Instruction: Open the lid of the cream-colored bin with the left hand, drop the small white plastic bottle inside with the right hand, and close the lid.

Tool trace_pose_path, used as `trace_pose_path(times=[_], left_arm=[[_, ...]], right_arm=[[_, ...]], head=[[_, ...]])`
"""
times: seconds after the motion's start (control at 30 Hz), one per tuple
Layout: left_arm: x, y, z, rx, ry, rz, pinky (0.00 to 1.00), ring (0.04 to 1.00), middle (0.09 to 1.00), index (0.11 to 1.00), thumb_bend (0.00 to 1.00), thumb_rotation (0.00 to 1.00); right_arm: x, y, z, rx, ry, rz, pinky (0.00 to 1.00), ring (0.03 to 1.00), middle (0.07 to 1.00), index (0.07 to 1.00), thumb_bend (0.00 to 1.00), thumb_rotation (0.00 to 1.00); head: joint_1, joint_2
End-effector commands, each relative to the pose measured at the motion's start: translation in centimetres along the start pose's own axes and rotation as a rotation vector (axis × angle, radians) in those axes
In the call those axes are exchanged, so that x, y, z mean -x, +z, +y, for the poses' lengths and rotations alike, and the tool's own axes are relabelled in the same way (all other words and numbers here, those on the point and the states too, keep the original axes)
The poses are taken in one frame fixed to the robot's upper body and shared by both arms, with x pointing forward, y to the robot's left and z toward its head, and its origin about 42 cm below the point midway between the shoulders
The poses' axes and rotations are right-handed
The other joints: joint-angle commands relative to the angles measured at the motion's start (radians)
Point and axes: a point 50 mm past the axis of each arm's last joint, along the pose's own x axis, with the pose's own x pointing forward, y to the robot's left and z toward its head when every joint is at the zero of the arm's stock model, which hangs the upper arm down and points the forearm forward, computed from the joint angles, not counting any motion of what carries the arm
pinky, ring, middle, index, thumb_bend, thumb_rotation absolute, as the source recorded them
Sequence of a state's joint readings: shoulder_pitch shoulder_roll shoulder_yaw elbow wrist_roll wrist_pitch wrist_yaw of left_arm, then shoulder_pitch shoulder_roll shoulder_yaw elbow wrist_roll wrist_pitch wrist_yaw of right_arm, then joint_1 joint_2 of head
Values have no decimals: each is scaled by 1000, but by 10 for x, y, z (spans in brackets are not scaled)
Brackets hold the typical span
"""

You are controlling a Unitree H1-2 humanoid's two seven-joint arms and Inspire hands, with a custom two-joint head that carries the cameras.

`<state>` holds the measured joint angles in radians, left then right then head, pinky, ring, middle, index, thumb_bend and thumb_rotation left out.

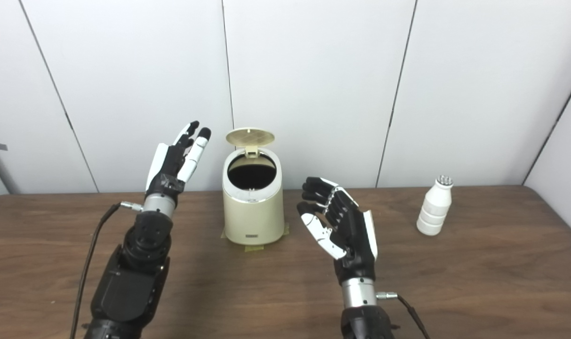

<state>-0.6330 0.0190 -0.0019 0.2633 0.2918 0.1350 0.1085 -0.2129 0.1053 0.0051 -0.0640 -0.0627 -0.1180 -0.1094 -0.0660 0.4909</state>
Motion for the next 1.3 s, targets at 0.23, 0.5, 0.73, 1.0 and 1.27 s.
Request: trace_pose_path(times=[0.23,0.5,0.73,1.0,1.27], left_arm=[[41,47,14,321,10,-253,800,861,855,850,194,649],[92,27,24,363,39,-239,781,842,850,835,228,617],[117,14,30,360,71,-245,769,828,830,811,222,531],[133,1,38,294,87,-237,766,827,837,825,215,603],[149,-13,38,244,89,-255,725,812,822,799,199,469]], right_arm=[[-20,14,-10,-44,-11,-117,614,691,700,683,304,359],[-37,8,-34,-1,-56,-163,632,690,704,688,424,371],[-62,43,-45,28,-41,-287,627,688,701,679,571,297],[-97,96,-79,164,-84,-375,667,718,715,699,729,430],[-130,98,-142,266,-142,-379,720,745,751,733,835,468]], head=[[6,4],[15,-3],[11,-3],[-3,-1],[-11,0]])
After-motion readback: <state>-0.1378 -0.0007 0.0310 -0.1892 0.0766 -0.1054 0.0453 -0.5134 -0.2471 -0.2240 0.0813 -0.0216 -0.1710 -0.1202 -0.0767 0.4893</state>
